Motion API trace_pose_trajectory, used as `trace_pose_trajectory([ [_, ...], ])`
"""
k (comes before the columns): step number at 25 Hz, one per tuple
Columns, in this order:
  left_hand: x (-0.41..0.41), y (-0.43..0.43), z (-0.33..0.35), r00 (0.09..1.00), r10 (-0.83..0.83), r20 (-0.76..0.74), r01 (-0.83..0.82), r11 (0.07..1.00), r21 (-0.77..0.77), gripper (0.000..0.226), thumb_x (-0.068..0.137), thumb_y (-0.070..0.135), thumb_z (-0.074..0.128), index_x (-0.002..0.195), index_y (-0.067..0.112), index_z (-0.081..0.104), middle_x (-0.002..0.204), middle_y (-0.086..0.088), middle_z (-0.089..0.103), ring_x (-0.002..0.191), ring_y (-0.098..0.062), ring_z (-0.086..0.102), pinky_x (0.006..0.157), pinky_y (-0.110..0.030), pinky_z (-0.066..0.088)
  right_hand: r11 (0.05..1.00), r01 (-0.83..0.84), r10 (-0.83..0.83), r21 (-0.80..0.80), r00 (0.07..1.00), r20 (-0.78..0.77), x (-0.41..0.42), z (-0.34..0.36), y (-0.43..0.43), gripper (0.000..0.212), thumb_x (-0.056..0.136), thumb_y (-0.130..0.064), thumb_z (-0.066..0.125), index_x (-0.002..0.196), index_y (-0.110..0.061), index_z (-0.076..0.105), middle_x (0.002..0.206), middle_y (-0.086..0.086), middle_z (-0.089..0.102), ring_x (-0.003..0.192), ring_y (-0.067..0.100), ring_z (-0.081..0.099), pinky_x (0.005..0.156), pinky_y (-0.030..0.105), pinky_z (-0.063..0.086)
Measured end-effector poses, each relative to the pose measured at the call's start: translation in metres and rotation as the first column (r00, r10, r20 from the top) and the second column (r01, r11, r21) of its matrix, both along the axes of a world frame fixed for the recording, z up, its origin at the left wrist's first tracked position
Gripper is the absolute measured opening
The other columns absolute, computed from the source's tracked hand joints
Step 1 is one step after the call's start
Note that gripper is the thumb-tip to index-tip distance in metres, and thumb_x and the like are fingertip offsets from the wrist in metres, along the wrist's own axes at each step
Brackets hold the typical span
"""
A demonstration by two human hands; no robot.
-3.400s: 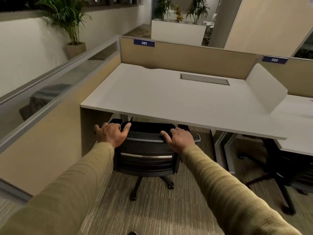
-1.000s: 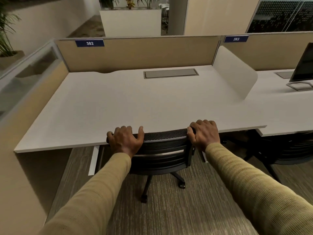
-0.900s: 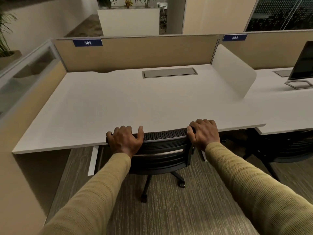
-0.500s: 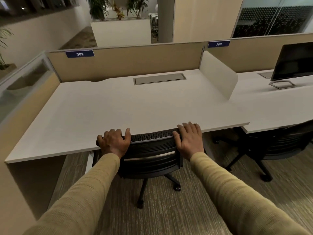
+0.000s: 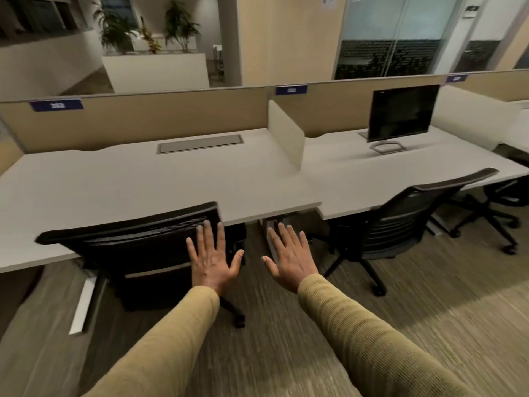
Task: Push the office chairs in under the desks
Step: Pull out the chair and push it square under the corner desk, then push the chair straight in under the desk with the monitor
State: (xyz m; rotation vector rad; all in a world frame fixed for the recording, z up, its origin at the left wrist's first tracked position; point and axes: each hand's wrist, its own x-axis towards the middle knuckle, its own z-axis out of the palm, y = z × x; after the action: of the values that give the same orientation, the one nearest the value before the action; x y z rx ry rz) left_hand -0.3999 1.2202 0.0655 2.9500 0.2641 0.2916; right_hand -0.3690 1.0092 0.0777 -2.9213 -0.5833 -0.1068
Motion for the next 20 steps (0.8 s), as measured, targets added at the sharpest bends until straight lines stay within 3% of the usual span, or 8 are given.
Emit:
trace_pose_trajectory([
  [7, 0.036, -0.188, -0.011, 0.972, -0.226, -0.063, 0.225, 0.974, -0.013, 0.088, 0.096, 0.070, 0.018, 0.156, 0.021, -0.021, 0.160, -0.010, -0.034, 0.149, -0.027, -0.032, 0.120, -0.055, -0.018, 0.984, 0.174, -0.174, 0.029, 0.985, 0.016, -0.019, 0.005, -0.172, 0.075, 0.099, -0.061, 0.030, 0.161, -0.025, 0.005, 0.169, 0.008, 0.002, 0.155, 0.026, -0.002, 0.124, 0.051, -0.001],
  [14, 0.081, -0.356, -0.012, 0.880, -0.473, -0.046, 0.472, 0.881, -0.028, 0.089, 0.095, 0.071, 0.019, 0.156, 0.021, -0.021, 0.165, -0.011, -0.025, 0.152, -0.027, -0.025, 0.121, -0.052, -0.019, 0.920, 0.387, -0.391, 0.064, 0.918, 0.063, -0.011, 0.005, -0.337, 0.075, 0.099, -0.059, 0.036, 0.161, -0.022, 0.014, 0.168, 0.008, 0.013, 0.155, 0.026, 0.007, 0.125, 0.050, 0.005],
  [20, 0.137, -0.490, -0.022, 0.813, -0.577, -0.079, 0.580, 0.814, 0.033, 0.087, 0.094, 0.073, 0.009, 0.154, 0.019, -0.023, 0.166, -0.015, -0.019, 0.153, -0.031, -0.019, 0.122, -0.054, -0.013, 0.893, 0.447, -0.449, 0.052, 0.890, 0.078, 0.041, 0.009, -0.458, 0.076, 0.098, -0.059, 0.038, 0.160, -0.022, 0.015, 0.167, 0.008, 0.015, 0.154, 0.026, 0.010, 0.124, 0.050, 0.007],
])
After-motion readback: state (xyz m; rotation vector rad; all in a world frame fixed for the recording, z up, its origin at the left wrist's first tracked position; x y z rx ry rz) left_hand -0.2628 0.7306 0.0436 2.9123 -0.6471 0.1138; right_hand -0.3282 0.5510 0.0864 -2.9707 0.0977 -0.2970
